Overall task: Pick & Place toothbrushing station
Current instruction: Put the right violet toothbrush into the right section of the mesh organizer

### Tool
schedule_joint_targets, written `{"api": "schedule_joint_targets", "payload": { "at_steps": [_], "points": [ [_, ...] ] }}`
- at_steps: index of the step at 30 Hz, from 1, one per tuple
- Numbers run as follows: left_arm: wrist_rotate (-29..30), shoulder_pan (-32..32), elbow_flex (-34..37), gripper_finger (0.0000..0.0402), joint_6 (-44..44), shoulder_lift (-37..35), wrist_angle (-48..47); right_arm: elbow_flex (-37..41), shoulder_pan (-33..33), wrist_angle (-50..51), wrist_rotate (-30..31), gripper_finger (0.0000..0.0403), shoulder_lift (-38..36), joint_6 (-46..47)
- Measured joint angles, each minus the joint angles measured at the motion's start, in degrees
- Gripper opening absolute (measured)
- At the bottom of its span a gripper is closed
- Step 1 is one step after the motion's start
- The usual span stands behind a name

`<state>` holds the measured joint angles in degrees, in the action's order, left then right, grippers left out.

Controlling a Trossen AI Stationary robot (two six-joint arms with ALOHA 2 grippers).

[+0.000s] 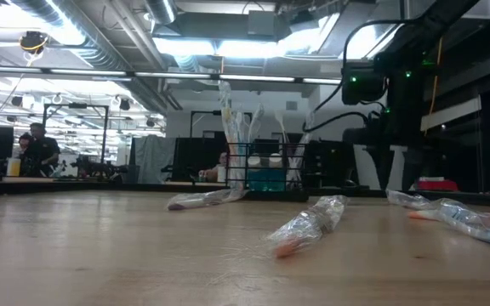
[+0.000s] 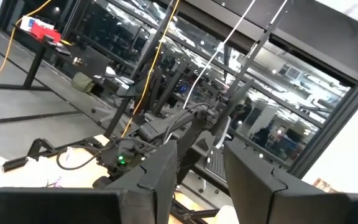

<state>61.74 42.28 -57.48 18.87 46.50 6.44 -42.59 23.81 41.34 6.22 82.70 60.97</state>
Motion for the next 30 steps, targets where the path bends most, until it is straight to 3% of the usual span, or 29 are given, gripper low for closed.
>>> {"api": "schedule_joint_targets", "payload": {
  "at_steps": [15, 21, 30],
  "points": [
    [-1.5, 0.0, 0.0, 0.0127, -1.2, 0.0, 2.2, 1.4, -2.7, -0.7, 0.2, 0.018, -0.8, -1.8],
    [-1.5, 0.0, 0.0, 0.0127, -1.1, 0.0, 2.2, -0.9, -4.4, -6.9, 4.4, 0.018, -5.5, -2.5],
    [-3.0, 0.0, 0.0, 0.0127, -0.6, 0.0, 2.1, -2.4, -0.1, -0.4, 9.6, 0.018, -8.8, 4.4]
  ]
}}
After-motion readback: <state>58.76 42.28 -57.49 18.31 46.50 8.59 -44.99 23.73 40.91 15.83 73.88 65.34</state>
